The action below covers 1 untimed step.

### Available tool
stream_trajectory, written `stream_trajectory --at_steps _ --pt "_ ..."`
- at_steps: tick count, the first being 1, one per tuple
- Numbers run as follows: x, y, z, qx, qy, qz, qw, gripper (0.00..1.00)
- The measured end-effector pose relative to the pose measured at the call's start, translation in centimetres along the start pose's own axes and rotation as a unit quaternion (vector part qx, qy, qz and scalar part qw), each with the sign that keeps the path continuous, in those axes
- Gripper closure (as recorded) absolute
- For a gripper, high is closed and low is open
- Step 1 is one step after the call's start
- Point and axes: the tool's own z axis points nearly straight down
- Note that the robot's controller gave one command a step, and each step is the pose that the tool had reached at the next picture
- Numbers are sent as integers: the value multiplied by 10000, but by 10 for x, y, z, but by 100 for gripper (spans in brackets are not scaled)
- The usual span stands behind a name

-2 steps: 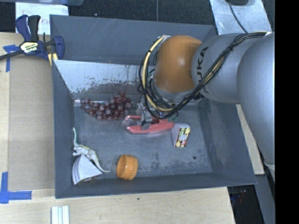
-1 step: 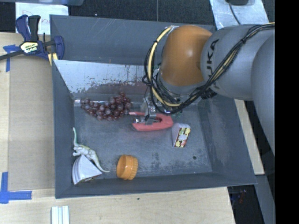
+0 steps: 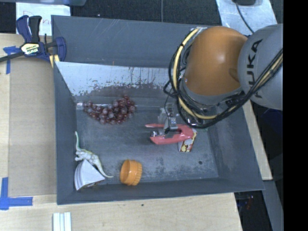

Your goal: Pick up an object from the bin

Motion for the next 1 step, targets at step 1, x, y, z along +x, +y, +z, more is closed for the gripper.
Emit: stream_trajectory --at_steps 1 --pt "-32 27 36 -1 -50 131 9999 100"
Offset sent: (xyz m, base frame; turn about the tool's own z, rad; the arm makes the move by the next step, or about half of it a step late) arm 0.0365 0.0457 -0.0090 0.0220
